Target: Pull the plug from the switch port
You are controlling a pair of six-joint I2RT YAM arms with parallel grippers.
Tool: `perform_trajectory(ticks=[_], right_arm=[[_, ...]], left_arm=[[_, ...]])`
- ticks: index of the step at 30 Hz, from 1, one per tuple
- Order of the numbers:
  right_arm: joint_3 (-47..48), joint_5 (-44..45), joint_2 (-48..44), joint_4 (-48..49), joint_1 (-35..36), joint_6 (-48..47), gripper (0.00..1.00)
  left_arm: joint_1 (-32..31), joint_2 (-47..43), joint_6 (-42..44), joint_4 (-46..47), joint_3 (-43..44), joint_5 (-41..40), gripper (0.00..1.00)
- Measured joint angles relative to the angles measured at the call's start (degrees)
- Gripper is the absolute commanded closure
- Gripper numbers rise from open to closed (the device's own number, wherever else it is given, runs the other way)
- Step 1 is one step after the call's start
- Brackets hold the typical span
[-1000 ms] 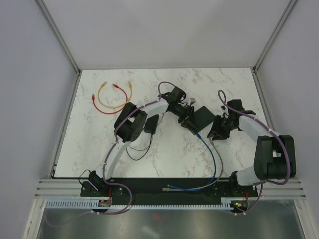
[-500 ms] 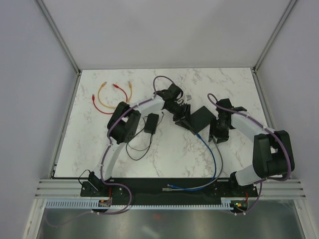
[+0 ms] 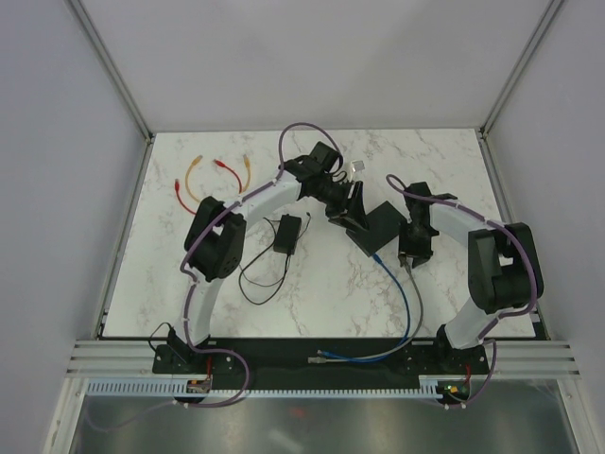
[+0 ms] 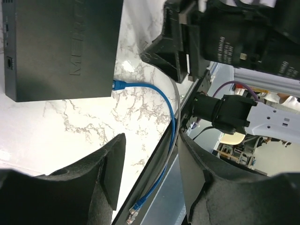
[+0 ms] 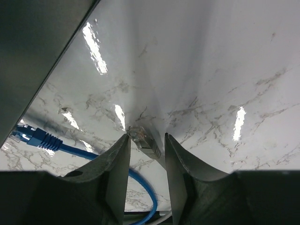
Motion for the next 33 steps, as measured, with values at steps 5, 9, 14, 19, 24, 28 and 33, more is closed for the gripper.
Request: perform_trajectory(ticks=[5, 9, 14, 19, 24, 28, 33], right_arm=[[0.0, 0.3, 0.4, 0.1, -0.6, -0.9, 0.64], [0.0, 0.4, 0.5, 0.5, -0.9, -1.8, 0.81], [0.2, 0.2, 0.6, 0.5, -1.0, -2.6, 1.0], [6.2, -2.1, -1.3, -3.8, -1.0, -2.6, 1.0], [19.0, -6.0, -6.6, -7.1, -1.0, -1.5, 1.0], [27.9, -9.1, -9.9, -9.5, -1.0, -0.3, 1.0], [35.4, -14.7, -11.9, -11.6, -1.0, 2.3, 1.0]], left_arm=[[0.0, -1.9, 1.0, 0.0, -0.2, 0.6, 0.43], [0.0, -4.1, 1.8, 0.0, -0.8, 1.0, 0.38], [0.0, -6.1, 2.0, 0.9, -0.9, 2.0, 0.3], [0.0, -8.3, 2.0, 3.9, -0.9, 4.9, 0.28], [0.0, -9.9, 1.9, 8.3, -0.9, 9.5, 0.26], [0.0, -10.9, 2.0, 9.9, -1.0, 11.6, 0.18], [-0.6, -13.6, 2.0, 10.8, -3.6, 10.0, 0.16]])
